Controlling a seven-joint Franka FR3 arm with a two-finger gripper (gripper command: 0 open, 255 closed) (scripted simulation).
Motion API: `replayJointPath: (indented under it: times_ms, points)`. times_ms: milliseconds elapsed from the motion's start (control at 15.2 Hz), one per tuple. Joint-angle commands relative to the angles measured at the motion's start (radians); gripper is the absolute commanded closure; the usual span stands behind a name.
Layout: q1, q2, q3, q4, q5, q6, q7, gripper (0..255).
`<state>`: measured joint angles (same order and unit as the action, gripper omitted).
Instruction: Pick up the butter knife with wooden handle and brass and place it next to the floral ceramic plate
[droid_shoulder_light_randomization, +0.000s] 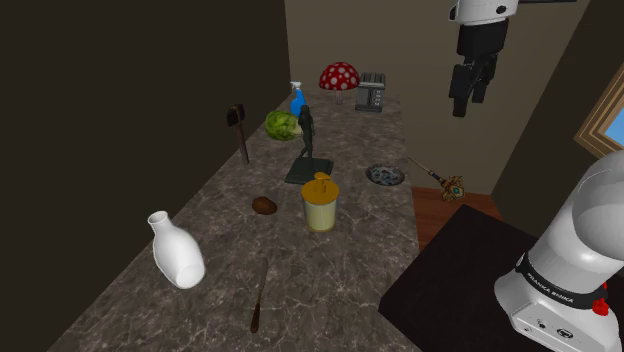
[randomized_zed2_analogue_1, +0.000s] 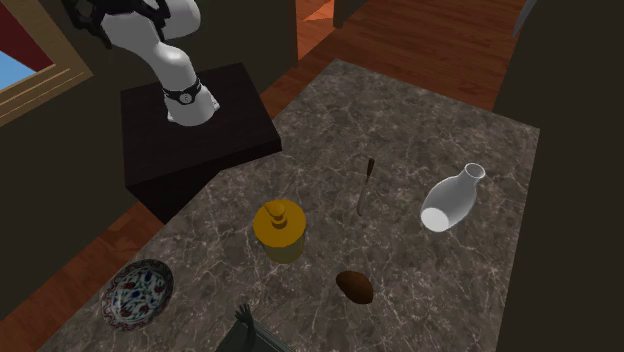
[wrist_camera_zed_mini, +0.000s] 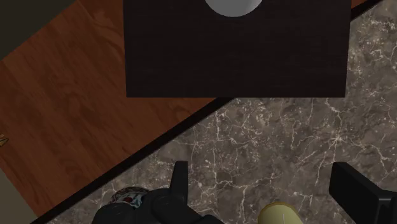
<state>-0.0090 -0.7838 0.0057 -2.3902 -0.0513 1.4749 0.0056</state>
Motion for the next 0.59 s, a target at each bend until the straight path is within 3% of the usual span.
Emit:
replayJointPath:
  times_ms: [0, 528]
  points:
    - [0.0, 0.0, 0.0, 0.0, 0.0, 0.0, 0.0, 0]
    - [0.031, 0.028, 0.144, -0.156, 0.145, 0.196, 0.232, 0]
